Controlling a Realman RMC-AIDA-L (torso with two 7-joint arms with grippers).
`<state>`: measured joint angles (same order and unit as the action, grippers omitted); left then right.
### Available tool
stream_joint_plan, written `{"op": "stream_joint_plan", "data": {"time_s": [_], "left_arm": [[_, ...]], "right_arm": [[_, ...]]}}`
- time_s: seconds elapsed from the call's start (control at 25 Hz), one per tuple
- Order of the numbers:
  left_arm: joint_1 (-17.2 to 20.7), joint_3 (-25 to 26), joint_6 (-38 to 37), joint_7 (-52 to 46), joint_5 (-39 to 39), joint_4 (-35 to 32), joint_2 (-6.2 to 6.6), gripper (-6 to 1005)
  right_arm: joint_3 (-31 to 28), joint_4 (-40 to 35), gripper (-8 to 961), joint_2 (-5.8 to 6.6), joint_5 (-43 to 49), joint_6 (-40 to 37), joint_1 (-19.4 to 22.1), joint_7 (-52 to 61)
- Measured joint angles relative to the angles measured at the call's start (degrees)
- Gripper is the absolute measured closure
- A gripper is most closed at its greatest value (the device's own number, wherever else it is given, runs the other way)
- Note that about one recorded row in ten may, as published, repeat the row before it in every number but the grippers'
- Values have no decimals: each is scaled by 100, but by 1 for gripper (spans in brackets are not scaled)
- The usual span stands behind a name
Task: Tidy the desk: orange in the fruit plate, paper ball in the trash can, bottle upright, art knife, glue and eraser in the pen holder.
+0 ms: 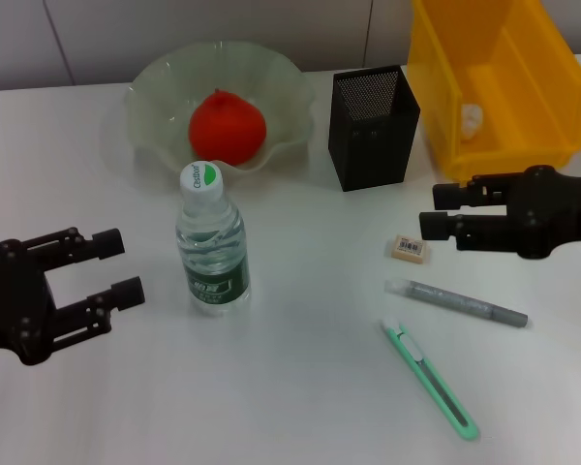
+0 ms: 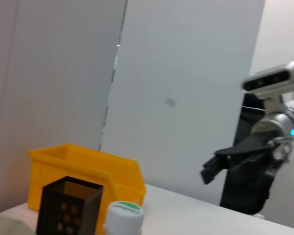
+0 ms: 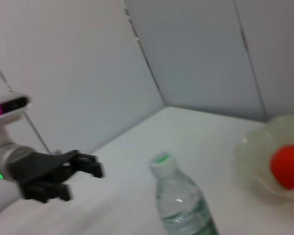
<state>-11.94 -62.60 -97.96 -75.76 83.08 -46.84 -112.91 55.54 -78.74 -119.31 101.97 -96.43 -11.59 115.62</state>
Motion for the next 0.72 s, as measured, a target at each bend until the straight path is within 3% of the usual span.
{"op": "stream_joint_plan", "data": {"time_s": [0.28,0.6,0.72], "left_arm": [[-52,-40,-101,28,294,6,-49,475],[-194,-17,-168,109,1042,80,-296,551],[-221,-29,-163,184,1072,142,-307,574]], "right_arm": [[-188,-495,418,25,1031,-9,-433,1040],[-263,-700,418,87,1711,-8,-935,1979],[-263,-701,418,100,1879,-18,-1049,2154]]}}
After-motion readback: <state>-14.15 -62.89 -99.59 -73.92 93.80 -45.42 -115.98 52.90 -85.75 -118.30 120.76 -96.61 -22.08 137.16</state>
